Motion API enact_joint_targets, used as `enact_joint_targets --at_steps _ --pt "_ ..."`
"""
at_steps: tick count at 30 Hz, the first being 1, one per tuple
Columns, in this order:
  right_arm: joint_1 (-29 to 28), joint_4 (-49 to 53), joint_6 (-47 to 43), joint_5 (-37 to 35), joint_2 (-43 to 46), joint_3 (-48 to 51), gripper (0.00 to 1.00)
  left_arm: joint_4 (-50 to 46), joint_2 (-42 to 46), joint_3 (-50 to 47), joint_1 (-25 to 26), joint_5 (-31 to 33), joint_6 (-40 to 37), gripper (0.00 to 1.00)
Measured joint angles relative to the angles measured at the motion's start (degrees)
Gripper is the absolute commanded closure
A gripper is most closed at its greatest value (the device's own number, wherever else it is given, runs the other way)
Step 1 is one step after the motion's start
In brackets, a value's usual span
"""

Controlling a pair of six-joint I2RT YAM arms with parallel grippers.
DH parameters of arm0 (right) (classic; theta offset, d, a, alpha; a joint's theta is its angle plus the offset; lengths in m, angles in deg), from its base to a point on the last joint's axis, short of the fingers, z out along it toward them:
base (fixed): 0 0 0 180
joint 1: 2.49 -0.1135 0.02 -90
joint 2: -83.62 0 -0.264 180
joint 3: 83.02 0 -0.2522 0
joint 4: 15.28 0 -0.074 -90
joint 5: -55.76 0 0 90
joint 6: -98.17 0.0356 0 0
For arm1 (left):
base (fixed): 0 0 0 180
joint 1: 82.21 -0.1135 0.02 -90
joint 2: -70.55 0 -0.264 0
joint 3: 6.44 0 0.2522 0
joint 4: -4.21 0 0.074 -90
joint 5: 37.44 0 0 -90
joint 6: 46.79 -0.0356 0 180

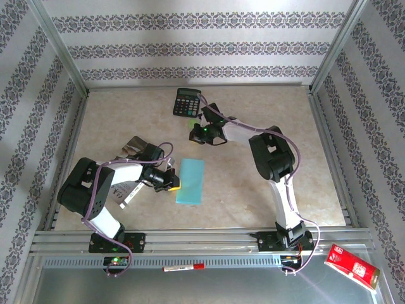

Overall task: Fold a paper plane with a square sheet of paper (pick it up from the middle)
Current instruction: First fold in half a square sheet of paper at the center of the table.

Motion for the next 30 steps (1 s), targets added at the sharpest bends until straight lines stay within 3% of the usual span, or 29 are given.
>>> enact_joint_targets --at_steps 5,12,25,30 --pt "-3.5 -3.3 1.0 2.1 7.3 7.8 1.0 -0.1 0.0 0.0 0.0 0.2 0.0 1.0" --pt "-9.0 -7.6 5.2 5.0 6.9 13.4 1.0 -0.2 0.1 0.0 0.1 0.2 0.0 1.0" --pt "-8.6 -9.9 6.3 5.1 3.5 14.9 1.0 -1.1 1.3 1.0 0.4 1.2 0.0 1.0" --pt "-8.5 -10.0 5.0 5.1 3.5 14.9 1.0 -5.9 4.2 2.0 0.7 6.0 0.3 0.82"
